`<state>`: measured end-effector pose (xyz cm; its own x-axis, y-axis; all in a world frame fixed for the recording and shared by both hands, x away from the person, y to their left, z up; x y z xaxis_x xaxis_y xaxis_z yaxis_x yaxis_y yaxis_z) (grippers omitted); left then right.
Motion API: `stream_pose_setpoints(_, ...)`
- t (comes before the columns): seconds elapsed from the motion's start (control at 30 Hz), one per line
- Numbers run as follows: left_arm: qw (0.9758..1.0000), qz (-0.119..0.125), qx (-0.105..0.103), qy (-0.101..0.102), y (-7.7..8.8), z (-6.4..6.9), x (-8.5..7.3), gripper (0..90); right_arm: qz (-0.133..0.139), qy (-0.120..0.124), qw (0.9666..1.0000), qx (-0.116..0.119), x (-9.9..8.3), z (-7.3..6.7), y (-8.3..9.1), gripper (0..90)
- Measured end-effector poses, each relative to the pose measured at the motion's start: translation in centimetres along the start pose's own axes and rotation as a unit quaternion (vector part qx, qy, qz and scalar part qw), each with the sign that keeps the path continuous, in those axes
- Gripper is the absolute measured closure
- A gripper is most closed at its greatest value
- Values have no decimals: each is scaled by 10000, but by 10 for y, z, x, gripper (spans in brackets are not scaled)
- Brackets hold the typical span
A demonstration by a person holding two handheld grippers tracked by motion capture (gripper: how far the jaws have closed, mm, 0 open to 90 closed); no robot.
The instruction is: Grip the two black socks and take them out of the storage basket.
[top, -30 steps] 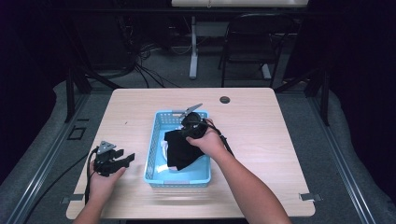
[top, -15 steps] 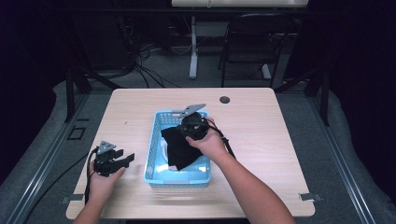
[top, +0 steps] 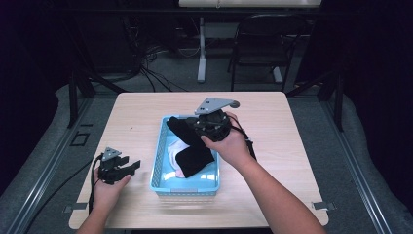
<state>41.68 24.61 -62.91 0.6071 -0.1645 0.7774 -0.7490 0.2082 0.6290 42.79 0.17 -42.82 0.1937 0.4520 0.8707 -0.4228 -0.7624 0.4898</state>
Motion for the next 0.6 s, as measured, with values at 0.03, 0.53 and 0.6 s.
stream_pose_setpoints(0.03, 10000, -3, 3, -1, 0, 0, 0, 440, 34, 20, 10000, -33, 3, 0, 5, 874)
stream_pose_setpoints(0.53, 10000, -14, -29, 23, 0, 0, -1, 440, 267, -43, 9991, -334, -9, 7, 84, 873)
stream_pose_setpoints(0.6, 10000, -23, -29, 32, -1, 0, -1, 440, 282, -97, 9981, -535, -19, 14, 104, 873)
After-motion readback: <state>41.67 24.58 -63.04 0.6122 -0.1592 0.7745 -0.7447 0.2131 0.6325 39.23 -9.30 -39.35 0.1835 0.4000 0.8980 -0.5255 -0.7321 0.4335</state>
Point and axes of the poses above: each handheld gripper's, and its own axes: y roughly backward along the jaws, x roughly out of its top, z roughly to its right, the point moved 10 cm from there along -y, roughly forward along the jaws, and after that the axes turned 9 degrees about x, right-handed, at the moved point
